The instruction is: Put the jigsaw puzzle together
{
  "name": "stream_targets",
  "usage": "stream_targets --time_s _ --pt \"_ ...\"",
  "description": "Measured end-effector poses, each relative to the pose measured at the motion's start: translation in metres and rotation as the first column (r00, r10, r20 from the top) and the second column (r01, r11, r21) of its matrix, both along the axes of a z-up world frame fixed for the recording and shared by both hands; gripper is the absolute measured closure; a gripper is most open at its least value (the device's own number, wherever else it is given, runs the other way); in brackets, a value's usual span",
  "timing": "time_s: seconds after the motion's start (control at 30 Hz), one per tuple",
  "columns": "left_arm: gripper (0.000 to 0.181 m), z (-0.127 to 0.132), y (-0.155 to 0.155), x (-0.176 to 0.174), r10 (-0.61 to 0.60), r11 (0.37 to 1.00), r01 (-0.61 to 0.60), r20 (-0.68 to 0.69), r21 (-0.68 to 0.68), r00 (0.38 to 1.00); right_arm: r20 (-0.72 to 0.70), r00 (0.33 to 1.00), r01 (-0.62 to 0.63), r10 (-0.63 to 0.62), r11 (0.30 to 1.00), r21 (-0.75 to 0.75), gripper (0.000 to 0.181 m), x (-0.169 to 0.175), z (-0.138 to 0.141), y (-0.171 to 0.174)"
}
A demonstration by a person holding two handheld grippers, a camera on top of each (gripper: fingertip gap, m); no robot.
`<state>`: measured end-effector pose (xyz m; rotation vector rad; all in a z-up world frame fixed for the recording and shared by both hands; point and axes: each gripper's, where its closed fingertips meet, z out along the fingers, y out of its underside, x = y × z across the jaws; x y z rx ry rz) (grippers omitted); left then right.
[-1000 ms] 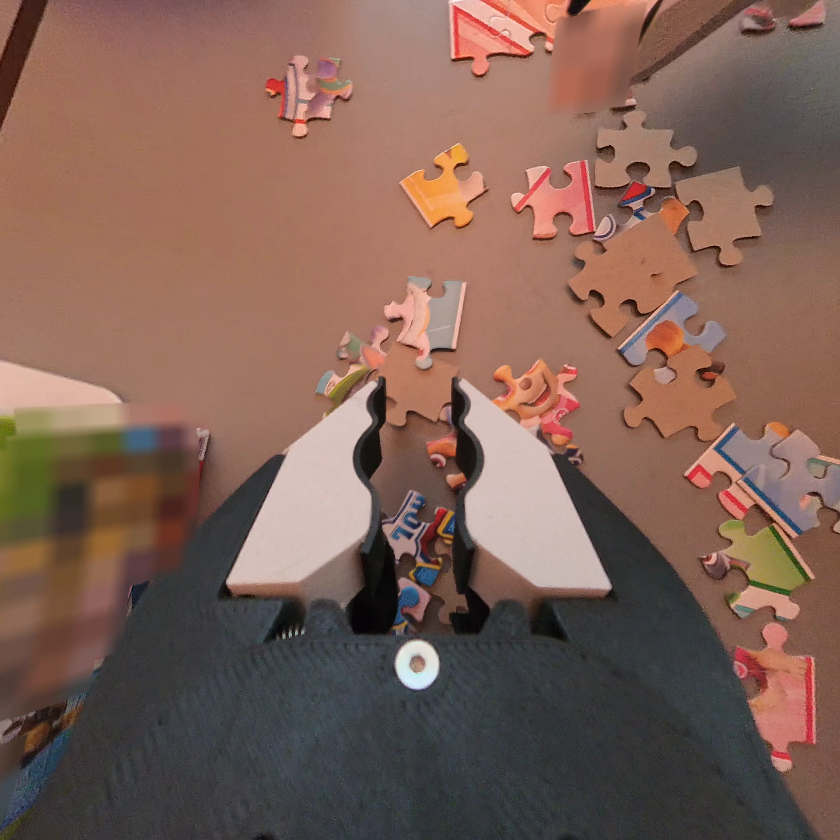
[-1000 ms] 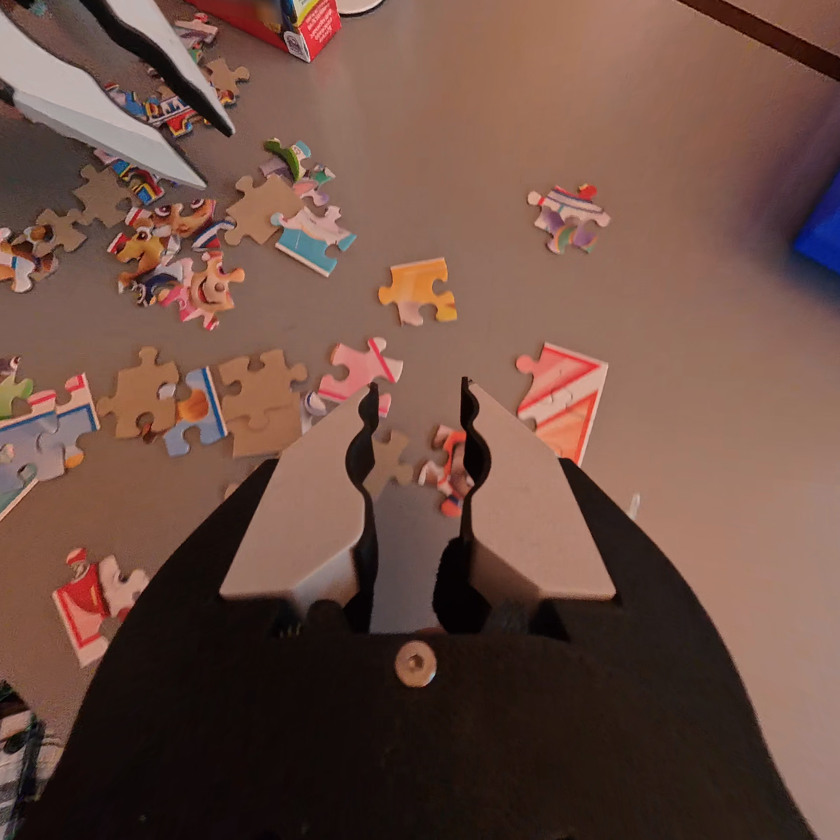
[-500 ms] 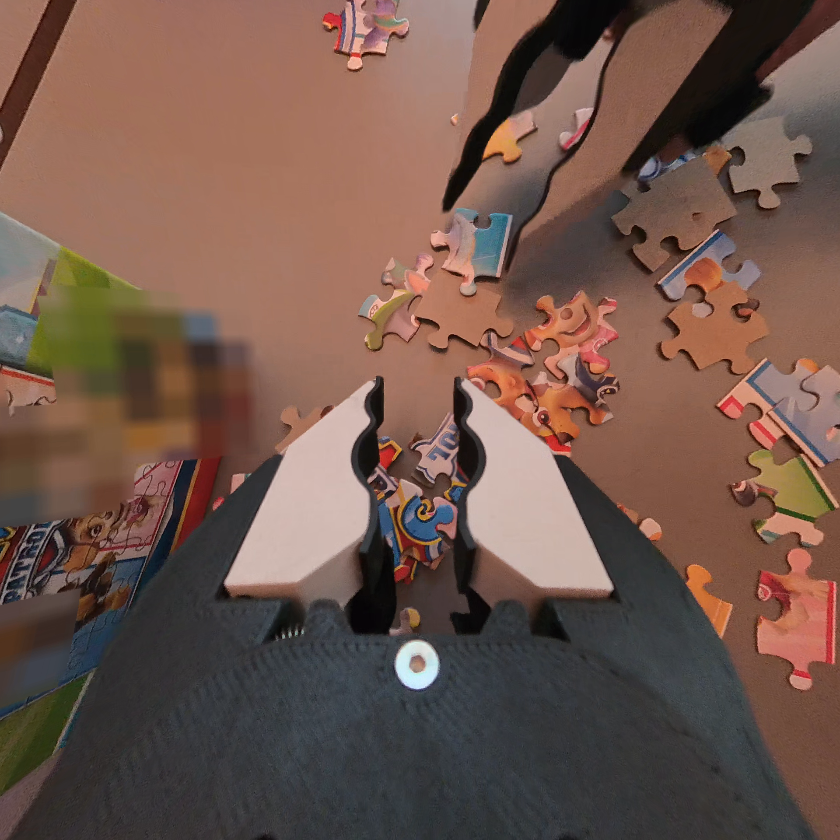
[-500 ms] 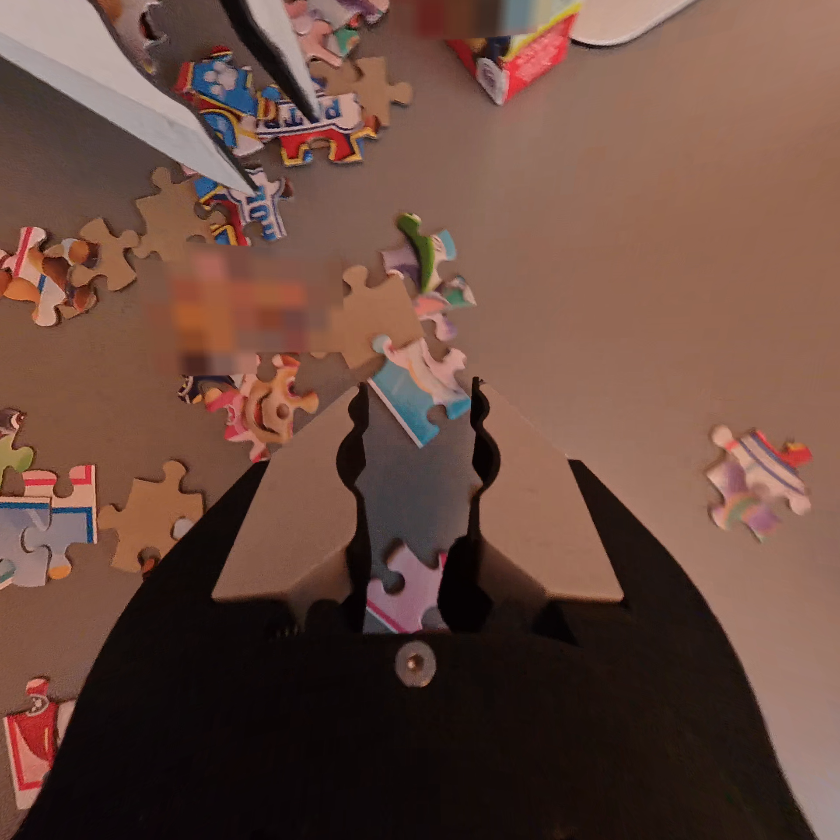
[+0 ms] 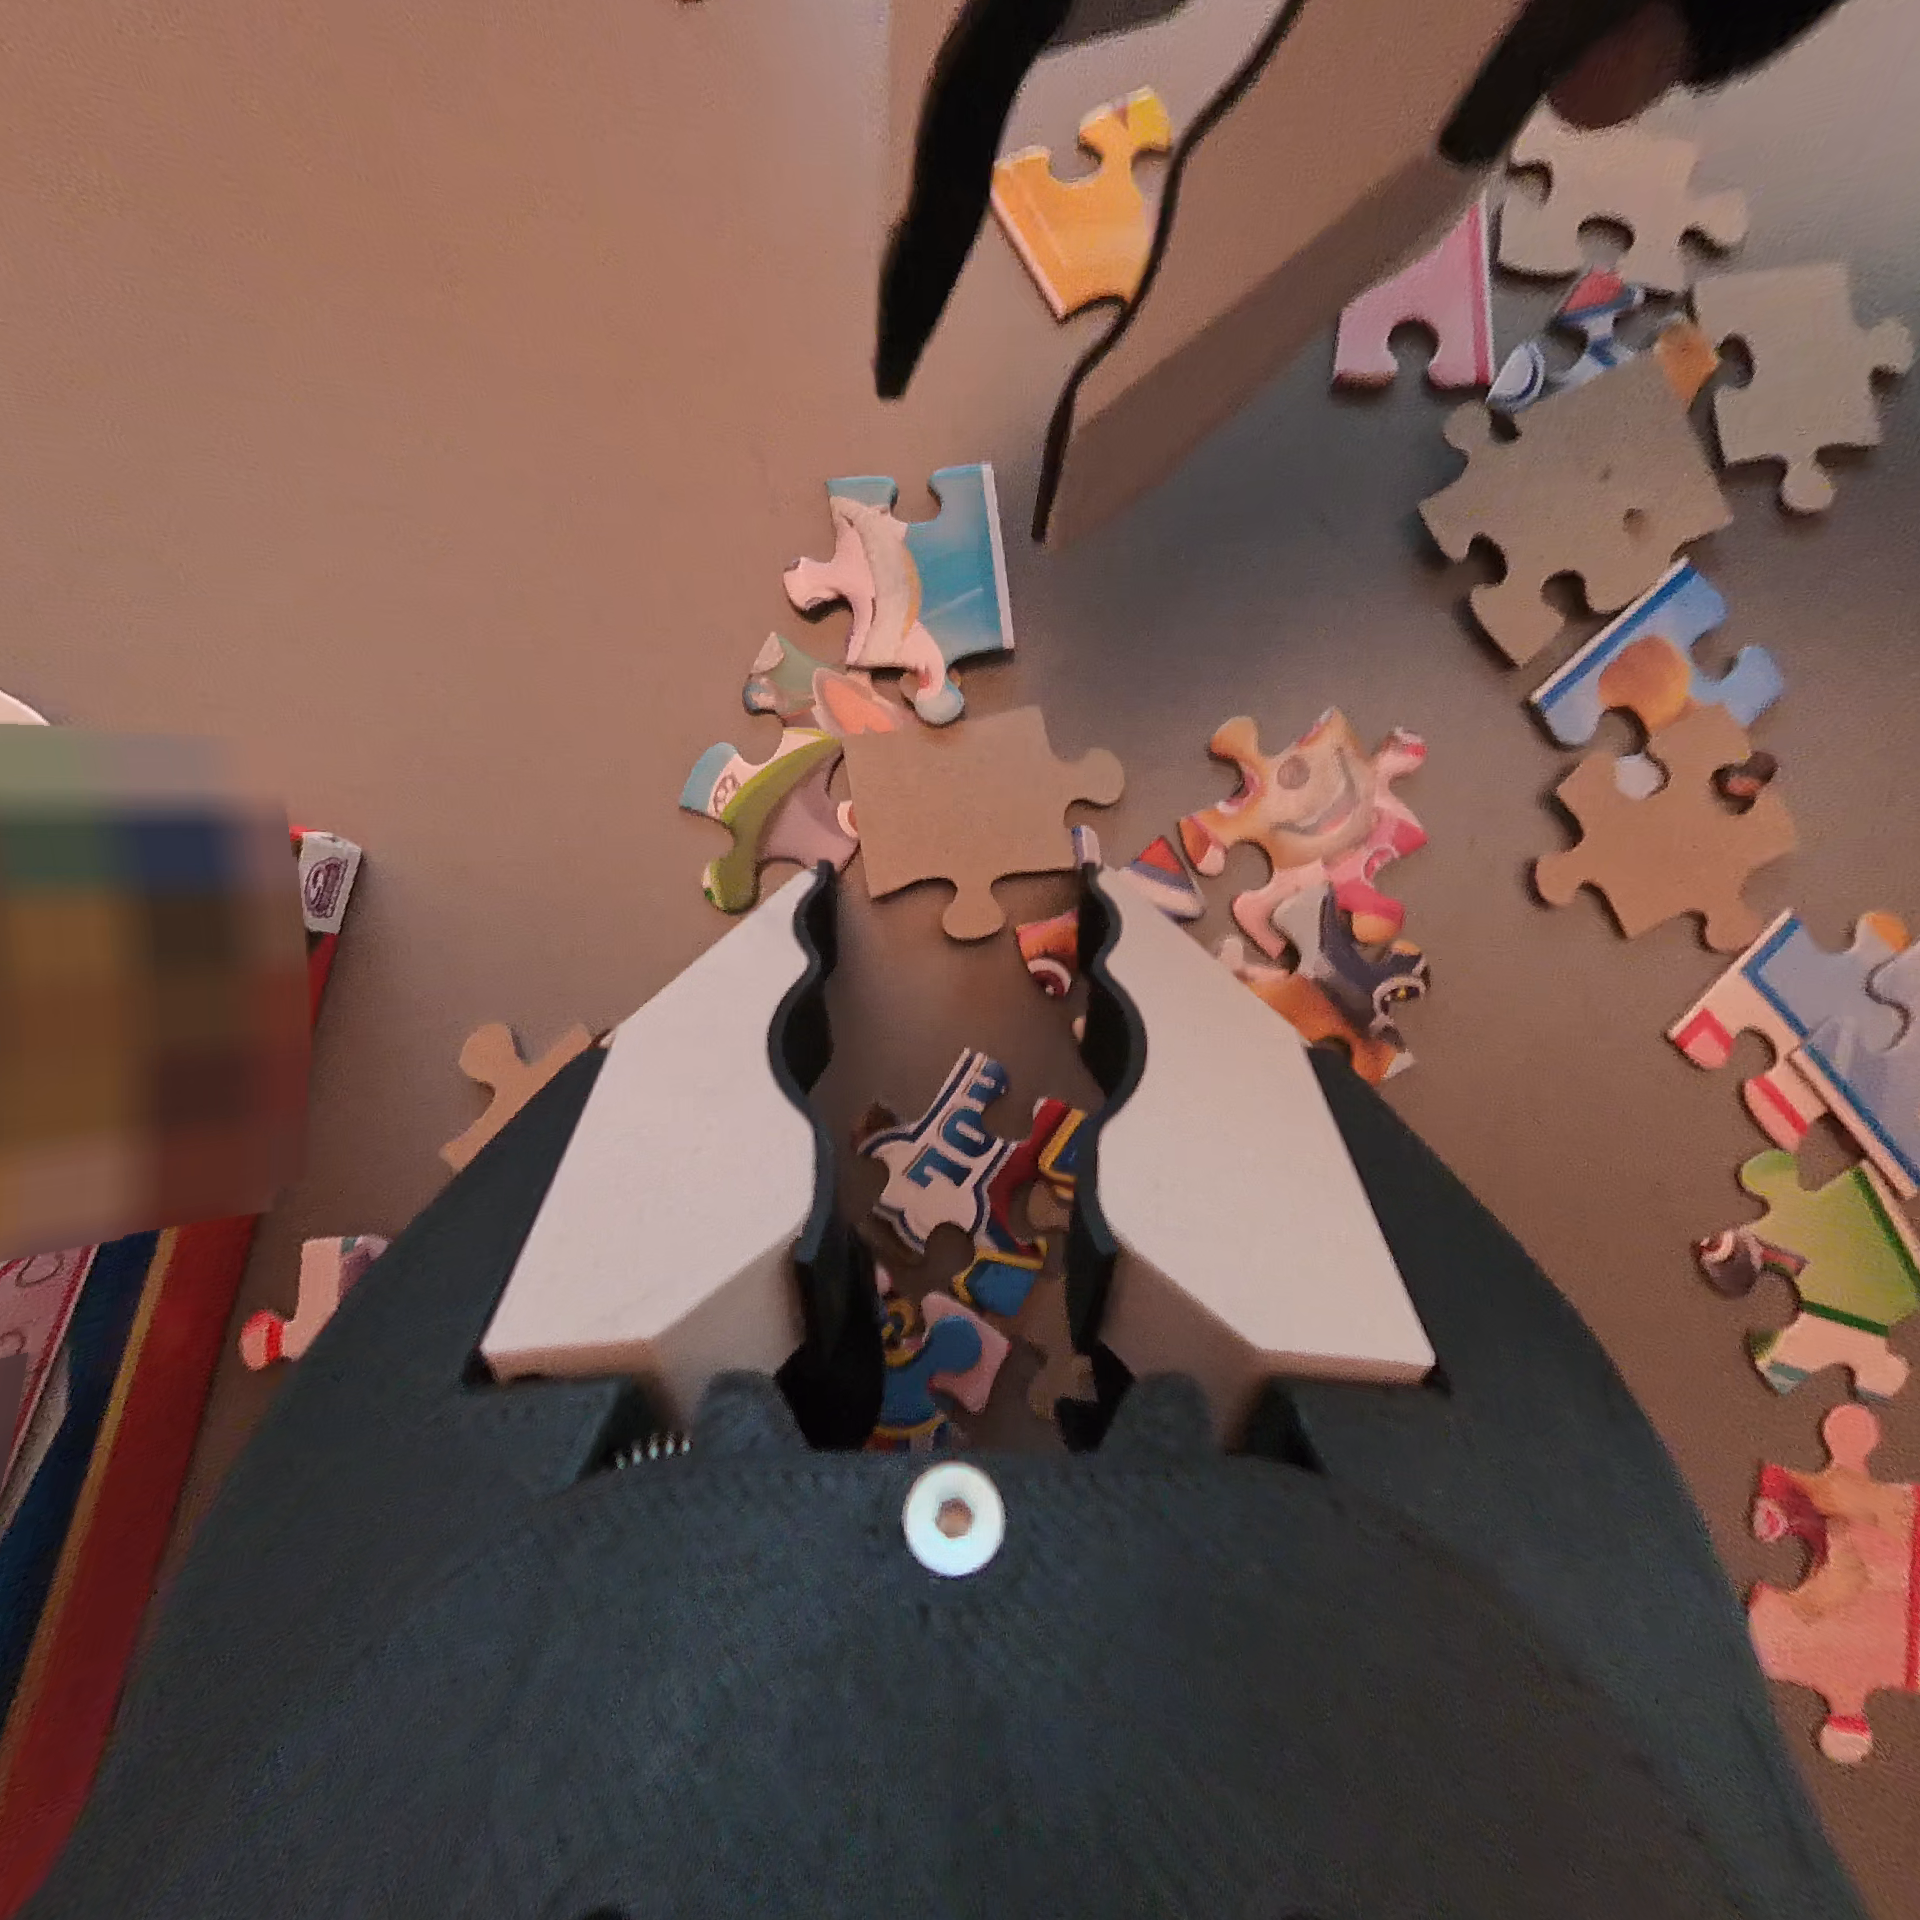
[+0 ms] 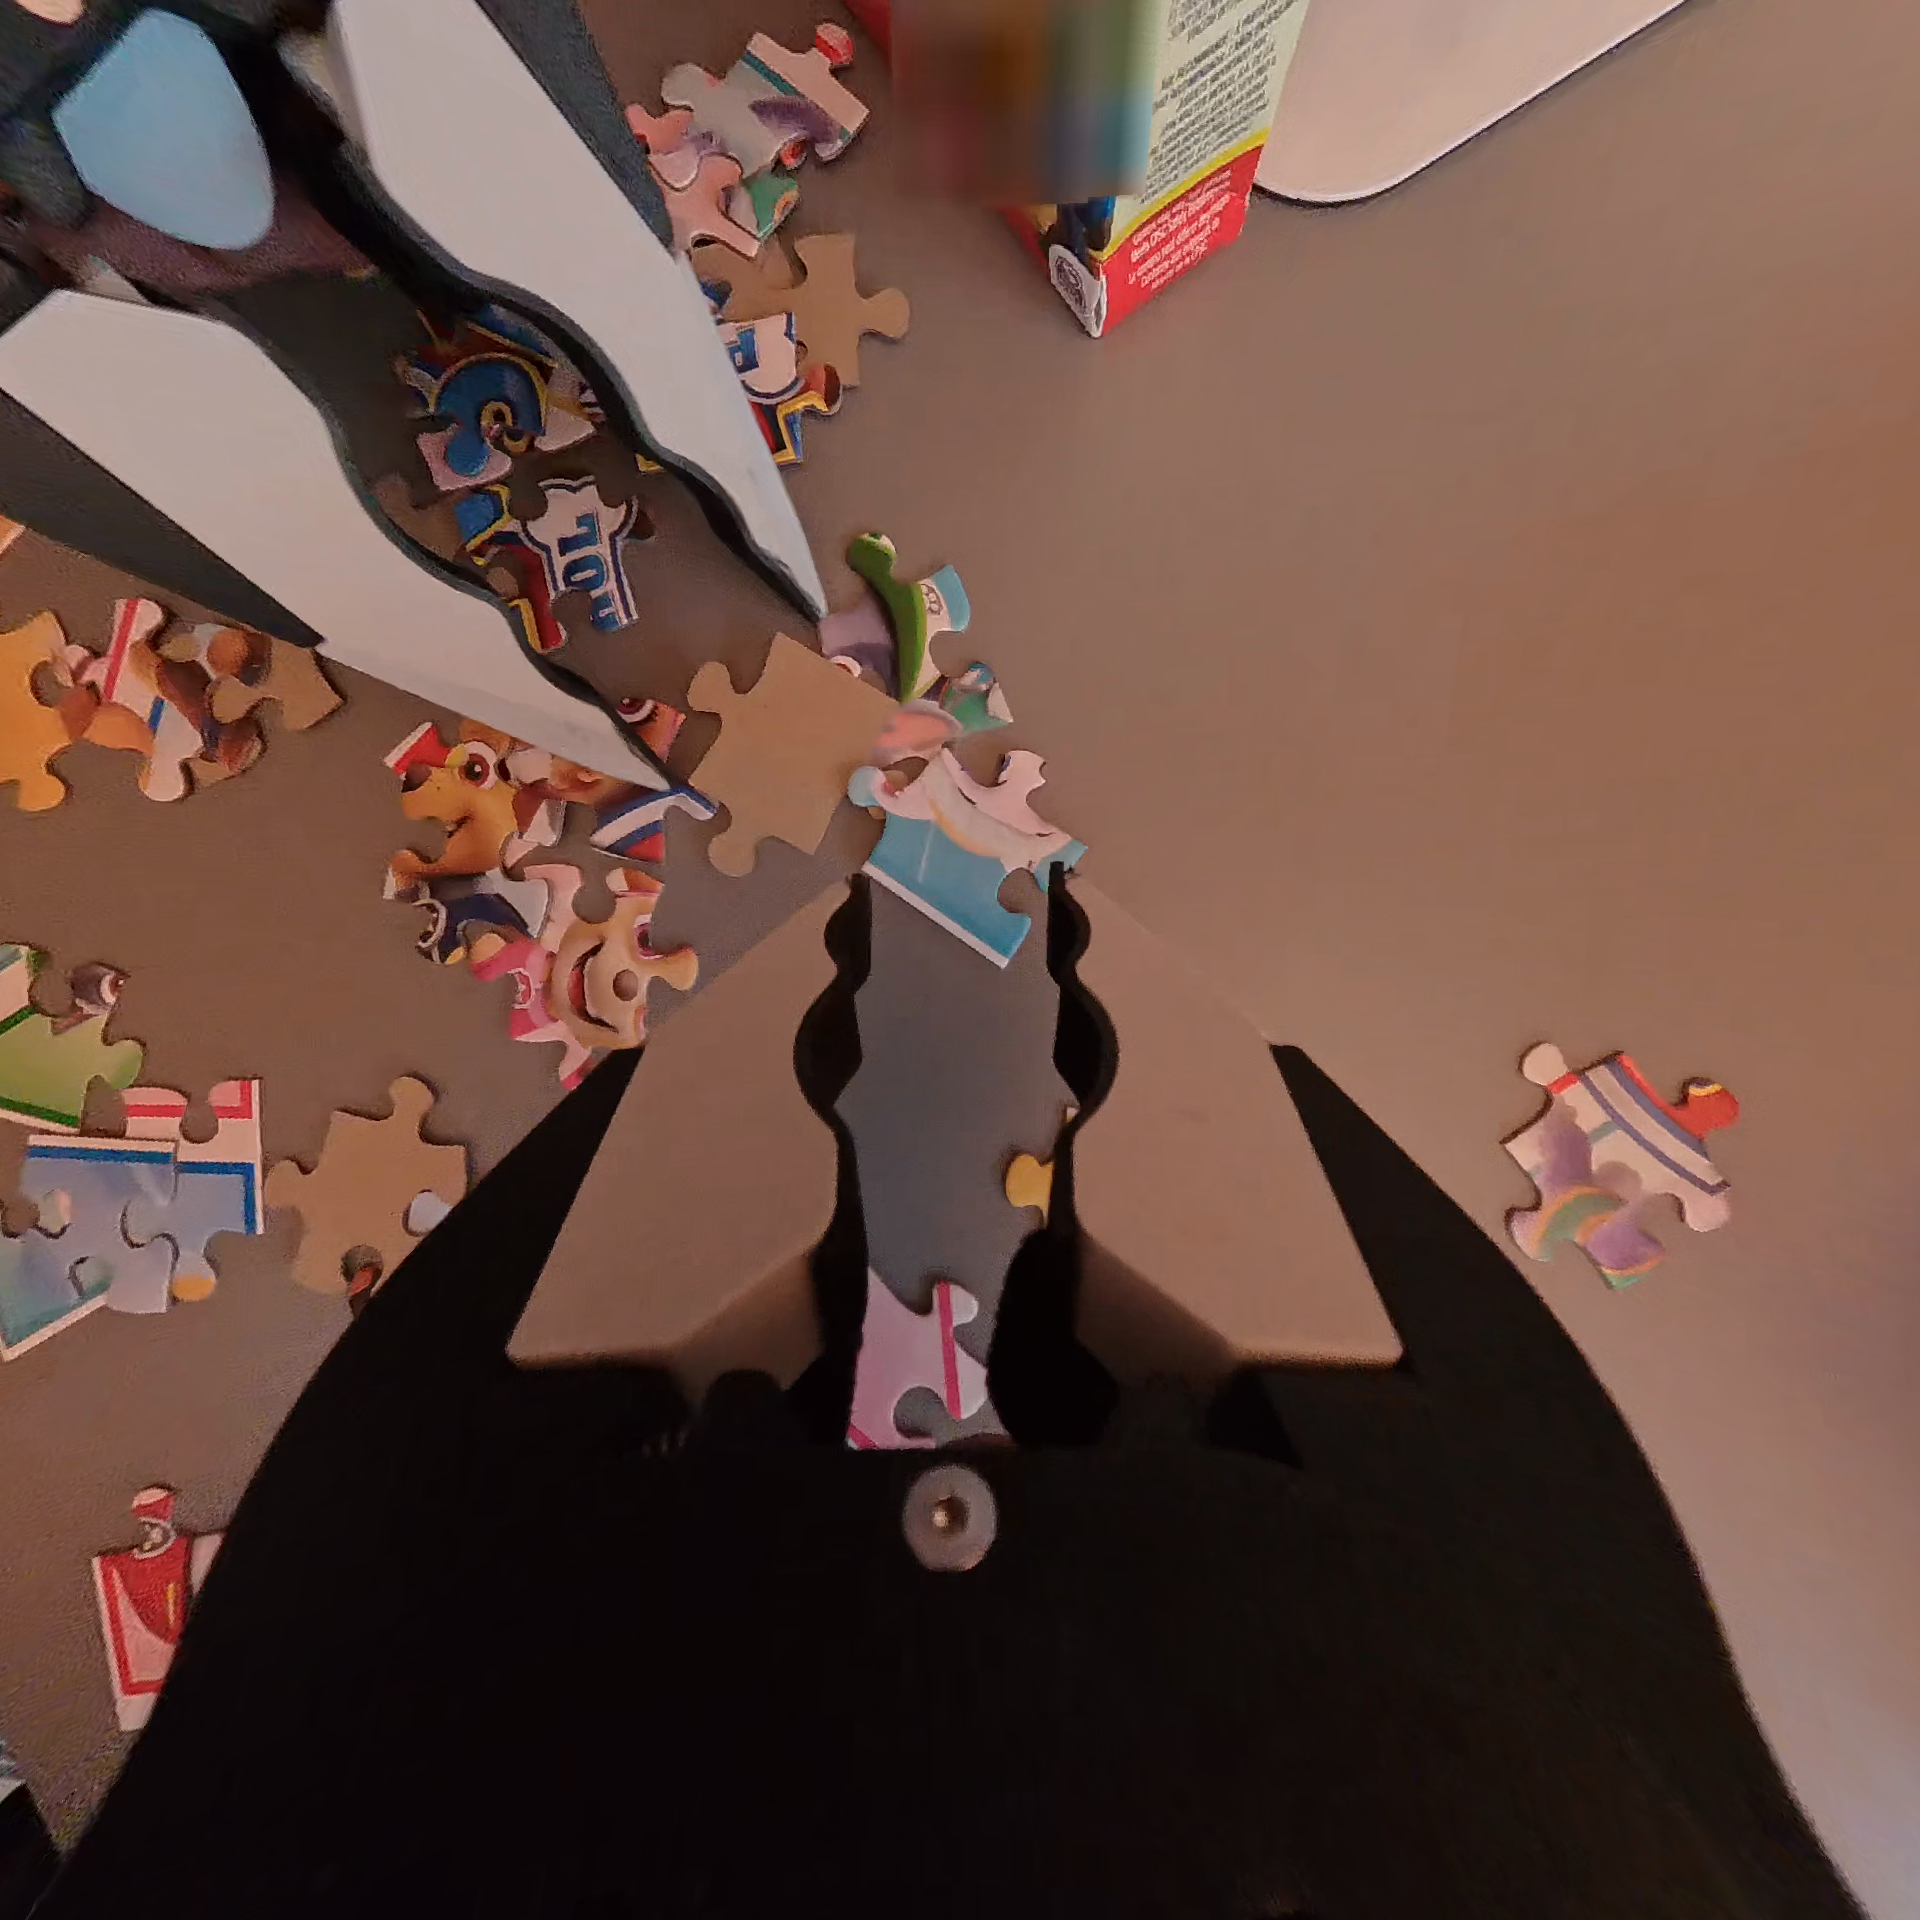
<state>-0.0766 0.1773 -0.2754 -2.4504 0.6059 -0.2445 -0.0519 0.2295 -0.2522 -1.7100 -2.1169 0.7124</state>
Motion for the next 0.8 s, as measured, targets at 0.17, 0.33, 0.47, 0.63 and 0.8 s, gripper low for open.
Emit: stream_targets --time_s 0.17,0.33,0.47,0.63,0.8 --pt "0.161 0.0 0.007 0.007 0.0 1.0 0.0 0.039 0.018 0.999 0.021 0.999 -0.032 0.033 0.999 -0.025 0.151 0.004 -0.013 -0.017" --pt "0.181 -0.001 0.006 0.008 -0.026 0.999 0.025 0.014 0.026 1.0 -0.011 0.999 -0.034 0.033 0.998 -0.053 0.15 0.002 -0.017 -0.027" --pt "0.181 -0.001 0.004 0.017 -0.065 0.998 0.064 0.002 0.028 0.998 0.002 0.999 -0.052 0.052 0.998 -0.034 0.147 0.004 -0.023 -0.031" --pt "0.181 -0.001 0.004 0.012 -0.037 0.999 0.037 -0.002 0.022 0.999 0.026 0.996 -0.09 0.088 0.994 0.062 0.15 0.013 -0.024 -0.035" --pt "0.163 0.002 0.004 0.025 -0.015 1.0 0.016 0.153 -0.007 0.988 0.007 0.997 -0.075 0.075 0.997 0.035 0.153 0.013 -0.025 -0.038"
